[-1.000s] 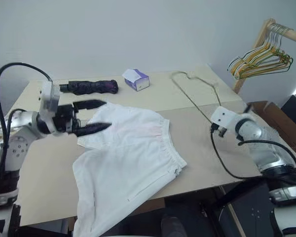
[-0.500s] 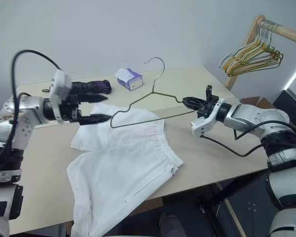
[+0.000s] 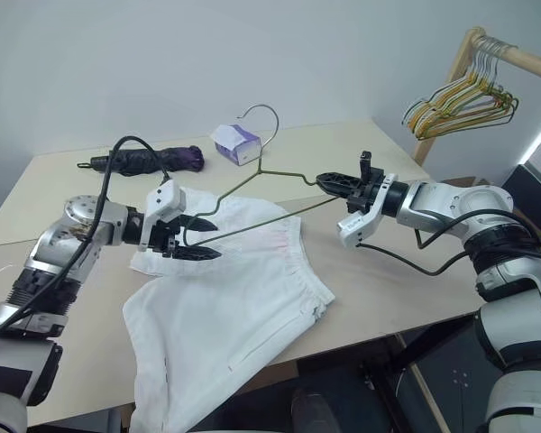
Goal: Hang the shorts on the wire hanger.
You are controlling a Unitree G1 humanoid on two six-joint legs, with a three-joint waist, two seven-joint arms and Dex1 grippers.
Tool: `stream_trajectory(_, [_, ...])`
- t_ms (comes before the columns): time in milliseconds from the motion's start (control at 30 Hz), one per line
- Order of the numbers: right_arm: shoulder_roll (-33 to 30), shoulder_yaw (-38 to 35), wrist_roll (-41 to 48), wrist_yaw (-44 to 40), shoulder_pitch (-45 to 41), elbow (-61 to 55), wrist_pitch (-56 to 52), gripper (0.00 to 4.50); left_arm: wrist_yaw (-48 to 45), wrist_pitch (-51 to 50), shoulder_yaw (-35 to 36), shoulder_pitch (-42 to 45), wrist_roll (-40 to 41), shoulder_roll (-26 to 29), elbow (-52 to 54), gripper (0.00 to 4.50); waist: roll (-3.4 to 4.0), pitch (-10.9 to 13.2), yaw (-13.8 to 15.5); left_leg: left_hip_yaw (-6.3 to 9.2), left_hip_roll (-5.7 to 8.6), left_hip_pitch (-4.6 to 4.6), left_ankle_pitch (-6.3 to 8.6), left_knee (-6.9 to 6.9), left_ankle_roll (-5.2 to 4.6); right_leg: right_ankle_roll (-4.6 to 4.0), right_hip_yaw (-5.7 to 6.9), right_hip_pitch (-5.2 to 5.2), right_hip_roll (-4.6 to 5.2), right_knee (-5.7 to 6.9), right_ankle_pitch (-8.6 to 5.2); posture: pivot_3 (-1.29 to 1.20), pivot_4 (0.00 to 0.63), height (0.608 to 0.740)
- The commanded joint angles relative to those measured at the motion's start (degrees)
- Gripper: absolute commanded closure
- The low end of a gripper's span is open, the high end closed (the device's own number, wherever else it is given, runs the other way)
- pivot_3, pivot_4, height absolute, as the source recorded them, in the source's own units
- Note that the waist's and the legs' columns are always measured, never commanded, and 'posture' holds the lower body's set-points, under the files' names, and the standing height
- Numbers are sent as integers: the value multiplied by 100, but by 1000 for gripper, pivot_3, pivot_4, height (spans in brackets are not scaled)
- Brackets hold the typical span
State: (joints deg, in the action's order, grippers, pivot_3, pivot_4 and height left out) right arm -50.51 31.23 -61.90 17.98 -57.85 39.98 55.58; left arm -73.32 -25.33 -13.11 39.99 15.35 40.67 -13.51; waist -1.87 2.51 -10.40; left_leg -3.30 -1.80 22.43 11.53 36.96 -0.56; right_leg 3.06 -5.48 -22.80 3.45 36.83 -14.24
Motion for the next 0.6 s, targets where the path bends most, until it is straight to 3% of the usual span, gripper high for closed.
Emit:
stream_trajectory(33, [-82,-151,42,121,-162,-119,-3,4500,42,-38,119,218,-37,-53,-6,2454,0,0,-3,0,0,-1,0,0,0,0,0,0,0,1,0,-90,0,740])
stream_trajectory(233, [-55,-125,1,128,-169,-196,59,4500,169,-22,172,159,-87,-118,22,4479,0,0,-7,2,0,-1,0,0,0,-1,-1,1,0,2,1,-85,0,740])
stream_trajectory(433, [-51,-90,198,57,-200,-190,585,4500,662,-71,340,126,-212,-179,38,4479,0,0,2,3,1,-3,0,0,0,-2,-1,4,0,2,2,-78,0,740])
stream_trajectory(600, [-125,-92,1364,-960,-83,48,1446,2970,690,135,476,-10,-228,-28,163,4500,-1,0,-36,4,-1,-13,0,0,0,-4,-2,14,-1,0,3,-80,0,740])
